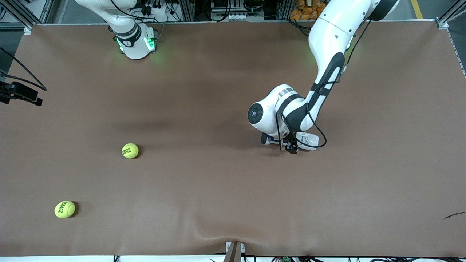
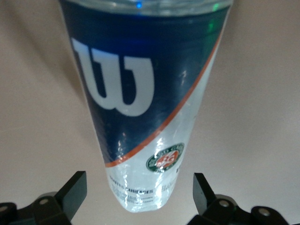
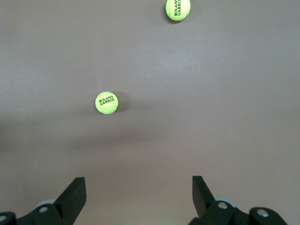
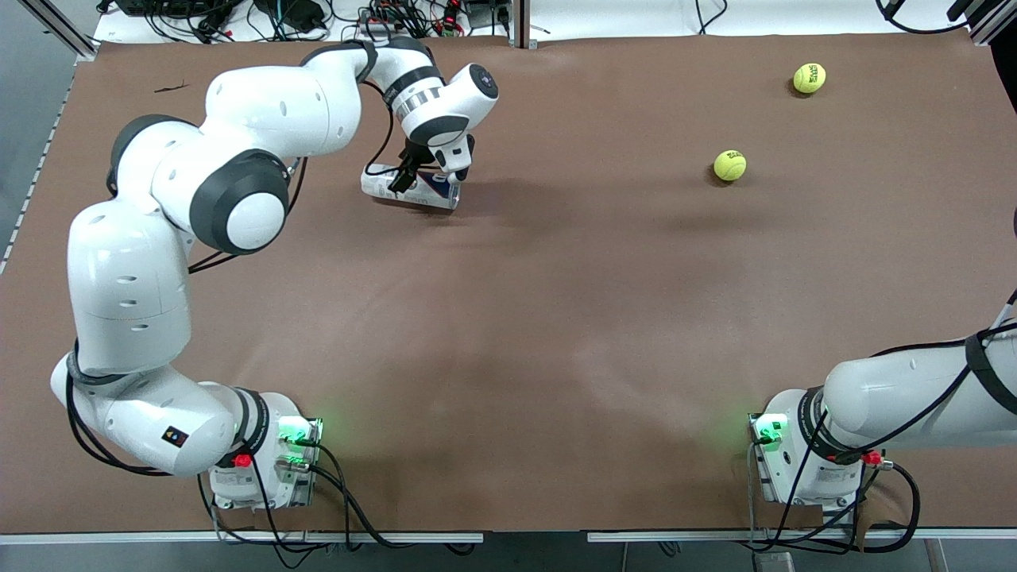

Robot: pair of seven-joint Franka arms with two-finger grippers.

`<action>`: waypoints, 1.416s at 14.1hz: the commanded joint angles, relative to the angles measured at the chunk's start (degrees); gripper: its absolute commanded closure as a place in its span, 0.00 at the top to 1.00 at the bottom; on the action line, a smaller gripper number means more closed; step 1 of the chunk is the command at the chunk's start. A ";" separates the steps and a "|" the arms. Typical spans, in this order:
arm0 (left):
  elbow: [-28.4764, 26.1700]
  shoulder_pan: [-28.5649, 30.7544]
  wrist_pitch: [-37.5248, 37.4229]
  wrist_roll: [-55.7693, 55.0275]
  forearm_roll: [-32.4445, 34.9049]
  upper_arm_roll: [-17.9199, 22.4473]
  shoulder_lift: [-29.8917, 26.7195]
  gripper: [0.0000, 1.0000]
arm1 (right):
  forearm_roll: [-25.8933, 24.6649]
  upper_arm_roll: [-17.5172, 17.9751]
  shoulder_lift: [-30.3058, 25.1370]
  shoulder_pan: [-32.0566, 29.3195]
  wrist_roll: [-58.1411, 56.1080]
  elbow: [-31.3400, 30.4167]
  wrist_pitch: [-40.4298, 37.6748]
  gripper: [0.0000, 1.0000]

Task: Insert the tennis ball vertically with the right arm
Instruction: 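Hold the can upright, open end up, with the left gripper, then move the right gripper to the nearer tennis ball while the left gripper holds the can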

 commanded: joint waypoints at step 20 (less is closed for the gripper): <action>-1.30 -0.01 4.13 -2.99 3.19 -0.21 2.59 0.71 | -0.06 0.65 20.24 8.84 0.29 3.49 12.15 1.00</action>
